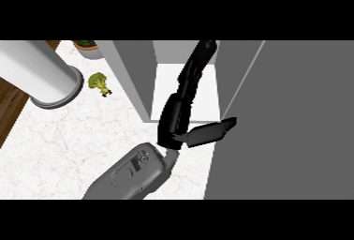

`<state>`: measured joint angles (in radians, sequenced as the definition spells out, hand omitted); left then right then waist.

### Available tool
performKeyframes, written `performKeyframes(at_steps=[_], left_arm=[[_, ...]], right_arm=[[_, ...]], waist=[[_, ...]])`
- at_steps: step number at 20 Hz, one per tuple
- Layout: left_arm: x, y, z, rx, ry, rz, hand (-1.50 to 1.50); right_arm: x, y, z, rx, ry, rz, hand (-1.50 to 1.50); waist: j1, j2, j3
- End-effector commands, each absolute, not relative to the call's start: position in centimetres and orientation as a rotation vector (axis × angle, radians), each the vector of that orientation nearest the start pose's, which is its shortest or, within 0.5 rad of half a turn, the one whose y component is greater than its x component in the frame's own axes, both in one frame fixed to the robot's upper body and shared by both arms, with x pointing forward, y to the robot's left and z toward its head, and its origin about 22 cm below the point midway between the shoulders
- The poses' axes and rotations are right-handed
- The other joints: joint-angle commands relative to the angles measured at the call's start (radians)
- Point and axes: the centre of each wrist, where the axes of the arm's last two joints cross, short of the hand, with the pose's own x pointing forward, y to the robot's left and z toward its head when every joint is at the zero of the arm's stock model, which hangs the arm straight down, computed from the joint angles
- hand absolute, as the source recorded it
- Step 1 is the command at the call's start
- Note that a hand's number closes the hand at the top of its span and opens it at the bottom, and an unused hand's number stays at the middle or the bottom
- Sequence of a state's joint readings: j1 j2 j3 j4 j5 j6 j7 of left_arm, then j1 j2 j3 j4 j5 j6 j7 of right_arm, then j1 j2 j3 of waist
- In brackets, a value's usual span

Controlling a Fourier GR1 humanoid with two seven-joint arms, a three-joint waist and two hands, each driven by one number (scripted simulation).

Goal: Pick up the wine, place it into the cabinet and close the cabinet

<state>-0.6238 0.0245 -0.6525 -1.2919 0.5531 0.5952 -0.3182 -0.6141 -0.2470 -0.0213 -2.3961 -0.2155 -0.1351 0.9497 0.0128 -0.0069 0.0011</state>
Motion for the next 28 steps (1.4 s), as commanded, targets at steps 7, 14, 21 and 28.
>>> performKeyframes(at_steps=[7,14,21,28], left_arm=[[19.6,2.6,7.3,-0.496,-1.843,0.155,1.5],[14.6,6.5,7.4,-0.608,-1.794,0.075,1.5],[13.0,13.6,7.4,-0.616,-1.805,0.02,1.5],[13.2,18.2,8.8,-0.638,-1.832,-0.003,1.5]], right_arm=[[18.6,-20.5,29.5,0.234,-1.981,0.271,-1.5],[15.2,-19.3,27.9,0.211,-1.98,0.285,-1.5],[15.0,-17.8,28.5,0.319,-1.951,0.575,1.5],[14.8,-14.1,27.8,0.605,-1.808,0.666,1.5]], waist=[[-0.001,0.003,-0.001],[-0.009,0.002,-0.001],[0.003,0.001,-0.003],[0.014,0.0,-0.005]])
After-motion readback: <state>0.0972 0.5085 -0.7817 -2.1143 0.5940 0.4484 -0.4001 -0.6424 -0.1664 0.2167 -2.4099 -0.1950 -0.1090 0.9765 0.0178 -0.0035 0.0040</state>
